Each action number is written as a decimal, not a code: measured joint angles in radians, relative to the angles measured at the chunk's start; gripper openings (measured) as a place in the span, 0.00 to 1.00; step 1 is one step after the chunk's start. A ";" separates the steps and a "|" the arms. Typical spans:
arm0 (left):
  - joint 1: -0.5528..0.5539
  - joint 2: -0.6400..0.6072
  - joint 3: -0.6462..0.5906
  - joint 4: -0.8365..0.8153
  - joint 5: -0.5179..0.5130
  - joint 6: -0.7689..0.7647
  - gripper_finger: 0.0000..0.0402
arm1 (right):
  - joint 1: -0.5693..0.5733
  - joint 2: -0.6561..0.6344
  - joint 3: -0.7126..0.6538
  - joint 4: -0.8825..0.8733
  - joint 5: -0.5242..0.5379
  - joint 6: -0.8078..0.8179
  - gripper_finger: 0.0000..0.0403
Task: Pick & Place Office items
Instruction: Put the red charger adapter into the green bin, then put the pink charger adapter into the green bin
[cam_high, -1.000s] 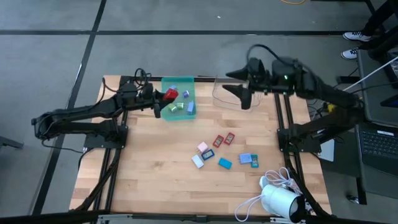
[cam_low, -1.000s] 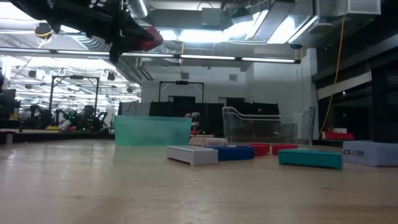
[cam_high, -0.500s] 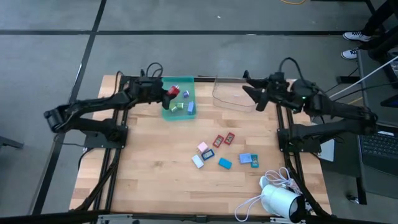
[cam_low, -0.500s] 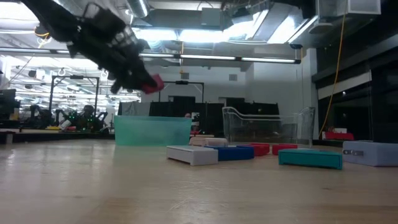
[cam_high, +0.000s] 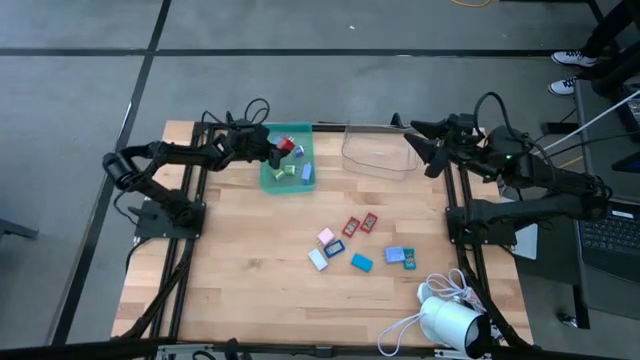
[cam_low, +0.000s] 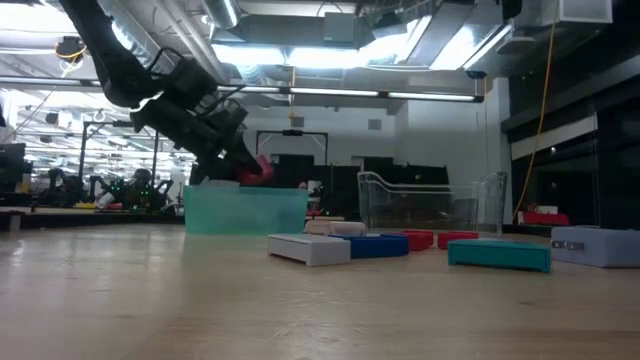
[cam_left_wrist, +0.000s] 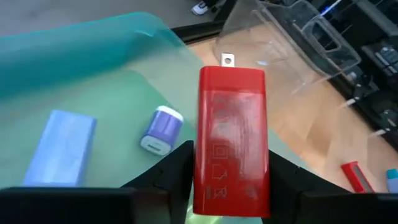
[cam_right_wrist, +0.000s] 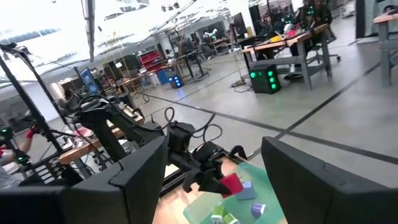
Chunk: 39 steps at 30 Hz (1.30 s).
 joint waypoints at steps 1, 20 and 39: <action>-0.001 -0.002 0.000 0.005 0.006 -0.001 0.38 | 0.000 -0.006 0.000 -0.006 0.016 0.000 0.66; -0.149 -0.023 0.242 -0.127 0.114 0.045 0.54 | 0.000 -0.036 0.001 -0.145 -0.035 -0.001 0.66; -0.465 0.045 0.571 -0.708 0.003 0.551 0.53 | 0.011 0.083 0.002 0.102 -0.241 0.314 0.66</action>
